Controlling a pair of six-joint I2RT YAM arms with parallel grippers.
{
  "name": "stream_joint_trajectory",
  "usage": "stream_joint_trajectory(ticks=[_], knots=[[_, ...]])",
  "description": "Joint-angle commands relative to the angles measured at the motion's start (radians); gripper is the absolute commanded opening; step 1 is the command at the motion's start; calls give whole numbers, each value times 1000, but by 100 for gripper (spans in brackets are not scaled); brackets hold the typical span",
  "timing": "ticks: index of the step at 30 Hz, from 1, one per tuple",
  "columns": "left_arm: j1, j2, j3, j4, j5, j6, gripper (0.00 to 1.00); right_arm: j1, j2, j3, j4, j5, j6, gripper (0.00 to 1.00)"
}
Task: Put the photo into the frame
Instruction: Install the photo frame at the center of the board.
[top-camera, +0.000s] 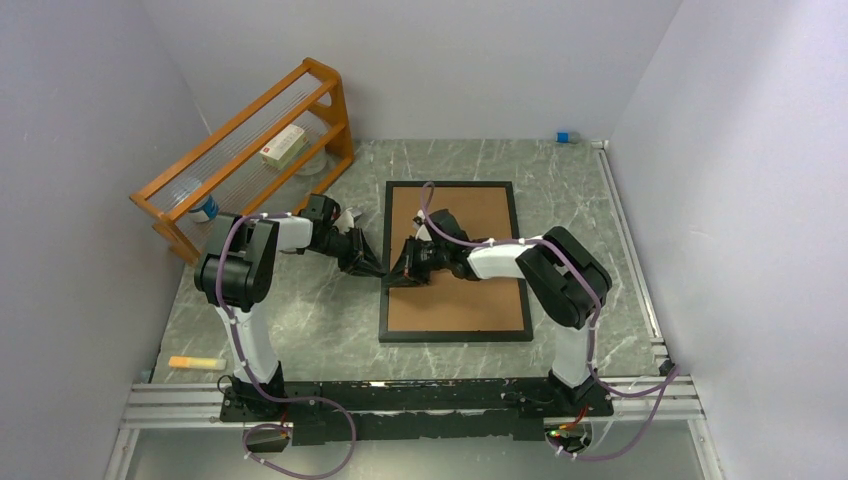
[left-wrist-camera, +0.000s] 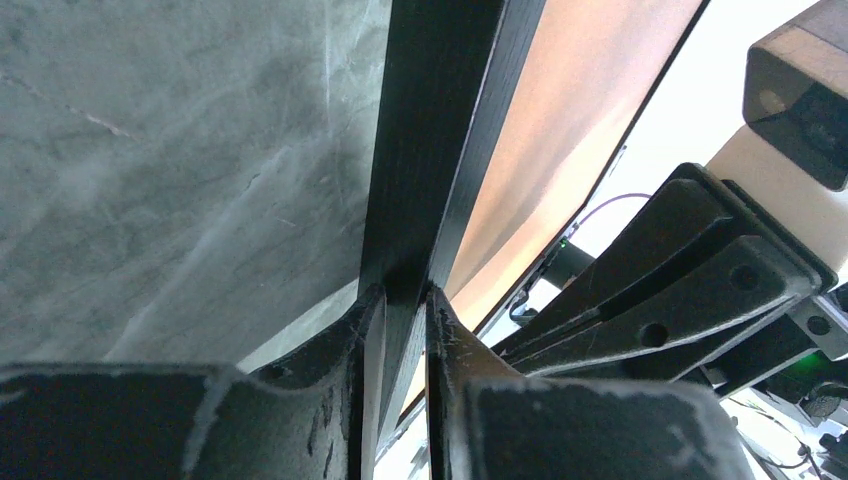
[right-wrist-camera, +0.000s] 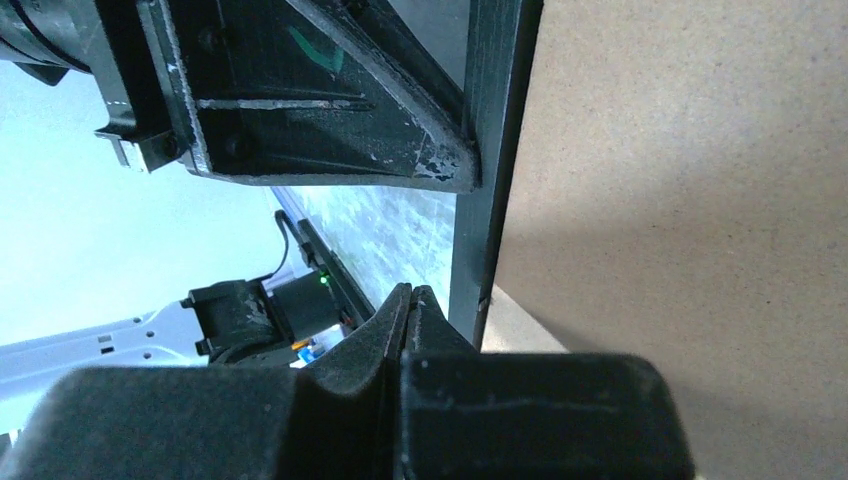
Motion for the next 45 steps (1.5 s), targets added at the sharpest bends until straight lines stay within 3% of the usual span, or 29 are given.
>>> stream_joint_trajectory(ticks=[1,34,45], knots=[[-26,62,-48,-99,-237,46,16,14,-3,-24,6,57,-9,0],[-66,55,-45,-147,-339,66,14,31,21,-192,-101,302,-115,0],[-69,53,-42,-155,-359,67,14,30,-12,-195,-144,270,-197,0]])
